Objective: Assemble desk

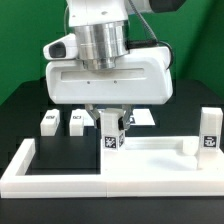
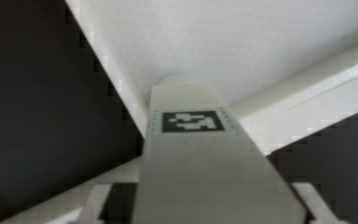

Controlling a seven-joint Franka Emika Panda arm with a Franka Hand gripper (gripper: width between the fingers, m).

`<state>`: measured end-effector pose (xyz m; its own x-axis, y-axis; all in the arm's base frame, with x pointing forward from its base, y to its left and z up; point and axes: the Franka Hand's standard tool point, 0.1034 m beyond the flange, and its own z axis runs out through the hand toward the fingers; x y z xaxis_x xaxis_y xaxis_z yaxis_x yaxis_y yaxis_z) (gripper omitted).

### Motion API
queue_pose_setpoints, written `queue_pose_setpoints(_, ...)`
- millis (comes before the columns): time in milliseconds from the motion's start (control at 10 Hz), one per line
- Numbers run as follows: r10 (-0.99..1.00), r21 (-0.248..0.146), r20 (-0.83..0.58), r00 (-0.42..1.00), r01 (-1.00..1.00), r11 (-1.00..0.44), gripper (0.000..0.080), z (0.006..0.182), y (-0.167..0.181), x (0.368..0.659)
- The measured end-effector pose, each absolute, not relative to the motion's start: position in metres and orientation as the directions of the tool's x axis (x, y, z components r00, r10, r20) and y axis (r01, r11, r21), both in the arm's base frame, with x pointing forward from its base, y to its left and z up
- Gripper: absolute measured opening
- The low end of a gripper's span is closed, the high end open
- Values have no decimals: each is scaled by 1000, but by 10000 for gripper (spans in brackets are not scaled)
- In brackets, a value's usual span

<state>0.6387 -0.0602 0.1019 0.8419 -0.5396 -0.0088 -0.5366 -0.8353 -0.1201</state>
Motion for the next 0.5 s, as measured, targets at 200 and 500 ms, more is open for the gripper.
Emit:
queue_pose_setpoints(200,-779,-93,-87,621,-784,-614,292,103,-60,636)
queue_pose_setpoints(500,-966,-40,-203,158,-987,-153,292,105,-58,639)
